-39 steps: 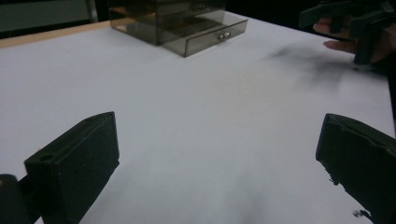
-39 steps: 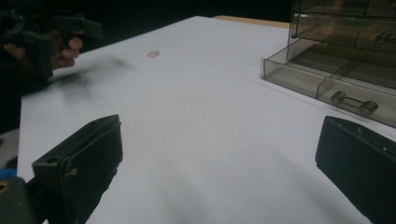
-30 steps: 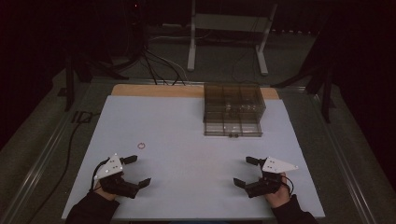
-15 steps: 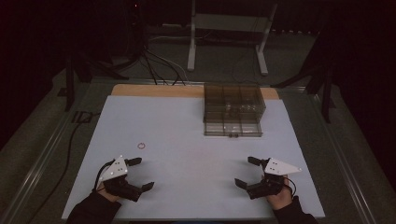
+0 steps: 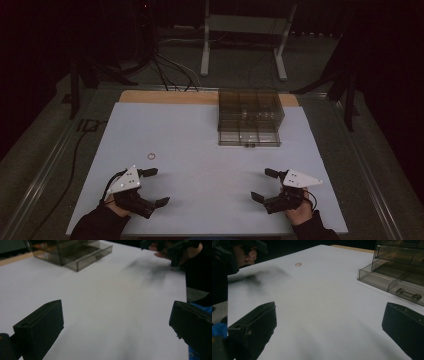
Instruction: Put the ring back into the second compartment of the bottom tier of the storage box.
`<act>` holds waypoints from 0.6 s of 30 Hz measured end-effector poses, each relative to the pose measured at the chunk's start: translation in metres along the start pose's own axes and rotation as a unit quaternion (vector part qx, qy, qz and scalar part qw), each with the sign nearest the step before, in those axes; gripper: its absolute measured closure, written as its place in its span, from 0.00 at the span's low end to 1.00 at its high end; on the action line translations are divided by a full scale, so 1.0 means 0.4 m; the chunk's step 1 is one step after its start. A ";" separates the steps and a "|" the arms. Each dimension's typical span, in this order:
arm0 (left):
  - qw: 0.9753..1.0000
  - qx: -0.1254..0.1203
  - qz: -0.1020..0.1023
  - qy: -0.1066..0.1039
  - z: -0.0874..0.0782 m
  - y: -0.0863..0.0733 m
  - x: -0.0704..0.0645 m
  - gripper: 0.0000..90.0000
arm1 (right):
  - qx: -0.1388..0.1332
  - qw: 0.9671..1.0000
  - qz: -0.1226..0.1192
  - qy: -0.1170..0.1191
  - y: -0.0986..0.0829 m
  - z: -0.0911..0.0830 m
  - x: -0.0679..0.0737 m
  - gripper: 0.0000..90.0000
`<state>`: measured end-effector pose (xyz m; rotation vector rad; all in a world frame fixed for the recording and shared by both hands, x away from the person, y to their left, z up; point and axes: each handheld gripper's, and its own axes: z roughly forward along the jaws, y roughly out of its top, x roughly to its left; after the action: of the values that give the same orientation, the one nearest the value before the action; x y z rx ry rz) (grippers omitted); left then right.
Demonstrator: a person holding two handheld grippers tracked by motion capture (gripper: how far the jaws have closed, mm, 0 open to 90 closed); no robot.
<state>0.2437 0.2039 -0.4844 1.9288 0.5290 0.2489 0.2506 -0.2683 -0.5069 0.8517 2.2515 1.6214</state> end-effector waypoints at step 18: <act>0.999 -0.032 -0.005 0.017 -0.018 0.041 0.041 0.01 | 0.000 1.000 0.005 -0.002 -0.002 -0.001 0.001 0.00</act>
<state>0.2591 0.2122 -0.4676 1.8621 0.5472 0.2899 0.2499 -0.2688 -0.5073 0.8657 2.2478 1.6233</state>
